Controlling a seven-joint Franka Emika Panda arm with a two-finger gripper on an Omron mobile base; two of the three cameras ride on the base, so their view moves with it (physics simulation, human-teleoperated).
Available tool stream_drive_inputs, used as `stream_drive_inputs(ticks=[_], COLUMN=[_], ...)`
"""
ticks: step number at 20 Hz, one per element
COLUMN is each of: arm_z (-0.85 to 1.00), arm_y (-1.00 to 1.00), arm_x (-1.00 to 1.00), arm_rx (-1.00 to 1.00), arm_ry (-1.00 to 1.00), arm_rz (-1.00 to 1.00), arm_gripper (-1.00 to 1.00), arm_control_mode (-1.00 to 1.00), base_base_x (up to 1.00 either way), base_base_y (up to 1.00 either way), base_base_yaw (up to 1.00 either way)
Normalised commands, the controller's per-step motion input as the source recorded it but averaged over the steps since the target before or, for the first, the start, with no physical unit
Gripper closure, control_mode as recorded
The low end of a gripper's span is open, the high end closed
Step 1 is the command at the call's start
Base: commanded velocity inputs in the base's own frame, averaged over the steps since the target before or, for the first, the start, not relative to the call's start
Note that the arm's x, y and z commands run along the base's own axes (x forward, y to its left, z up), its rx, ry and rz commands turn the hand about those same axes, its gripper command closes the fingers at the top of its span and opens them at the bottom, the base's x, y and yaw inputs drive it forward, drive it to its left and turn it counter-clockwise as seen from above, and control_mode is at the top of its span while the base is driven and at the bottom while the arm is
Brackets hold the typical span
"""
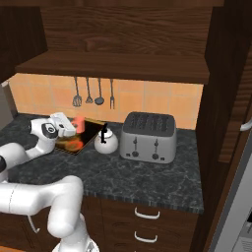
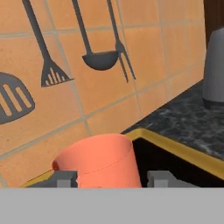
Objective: Pick the kettle from the counter and place it on the tray. Then pick the mug from the cabinet and place it on the tray. Then close the cabinet doors.
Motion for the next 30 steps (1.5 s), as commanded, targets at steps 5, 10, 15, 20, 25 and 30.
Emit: stream_drive_inputs(ticks=[5, 10, 15, 20, 25, 30], arm_z=[-0.03, 0.2, 0.43, 0.42, 0.64, 0.61], arm_y=[0.22, 0.19, -0.21, -0.48, -0.46, -0.5], arm_x=[-0.06, -0.53, -0.81, -0.85, -0.71, -0.57], arm_rx=[0.0, 0.0, 0.0, 0.0, 0.0, 0.0], arm_ry=[0.0, 0.0, -0.14, -0.15, 0.07, 0.28], arm_rz=[0.0, -0.04, -0.01, 0.0, 0.0, 0.01], arm_gripper=[-1.0, -1.0, -1.0, -1.0, -1.0, -1.0], arm_control_mode=[-1.0, -1.0, -1.0, -1.0, -1.0, -1.0], base_base_x=[0.0, 0.0, 0.0, 0.0, 0.0, 0.0], base_base_y=[0.0, 0.0, 0.0, 0.0, 0.0, 0.0], base_base_yaw=[0.0, 0.0, 0.0, 0.0, 0.0, 0.0])
